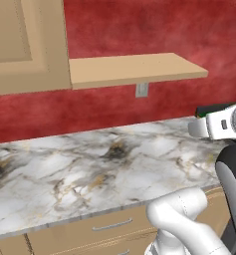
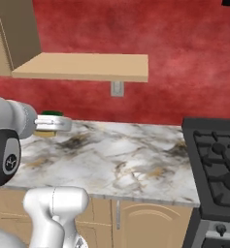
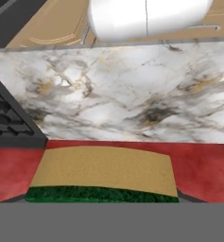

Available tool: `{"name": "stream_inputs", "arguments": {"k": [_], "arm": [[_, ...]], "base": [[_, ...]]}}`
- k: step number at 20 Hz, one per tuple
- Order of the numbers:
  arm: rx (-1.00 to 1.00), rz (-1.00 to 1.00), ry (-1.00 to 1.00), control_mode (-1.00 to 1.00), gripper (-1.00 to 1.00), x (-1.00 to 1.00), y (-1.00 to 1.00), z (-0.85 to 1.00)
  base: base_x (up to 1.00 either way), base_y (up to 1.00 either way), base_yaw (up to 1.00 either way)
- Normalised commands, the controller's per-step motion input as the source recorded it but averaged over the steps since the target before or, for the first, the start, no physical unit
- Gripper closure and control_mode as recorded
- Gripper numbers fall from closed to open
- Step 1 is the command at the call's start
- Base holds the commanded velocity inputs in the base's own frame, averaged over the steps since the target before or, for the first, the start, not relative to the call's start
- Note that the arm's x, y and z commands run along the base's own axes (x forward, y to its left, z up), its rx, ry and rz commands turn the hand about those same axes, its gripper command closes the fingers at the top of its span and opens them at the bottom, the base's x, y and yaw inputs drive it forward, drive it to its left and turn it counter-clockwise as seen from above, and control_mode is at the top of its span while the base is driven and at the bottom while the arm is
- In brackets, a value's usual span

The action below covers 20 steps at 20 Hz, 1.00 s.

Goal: Locate and retrieve the spray and sponge from the cabinet. Place them next to the sink.

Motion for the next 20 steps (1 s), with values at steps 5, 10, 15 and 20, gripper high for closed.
{"name": "stream_inputs", "arguments": {"k": [5,10,15,20], "arm": [[0.00,0.00,0.00,1.00,1.00,0.00,0.00,0.00],[0.00,0.00,0.00,1.00,1.00,0.00,0.00,0.00],[0.00,0.00,0.00,1.00,1.00,0.00,0.00,0.00],[0.00,0.00,0.00,1.00,1.00,0.00,0.00,0.00]], "base": [[0.00,0.00,-0.50],[-0.02,-0.06,-0.47],[-0.11,-0.30,-0.37],[-0.02,-0.26,-0.40]]}}
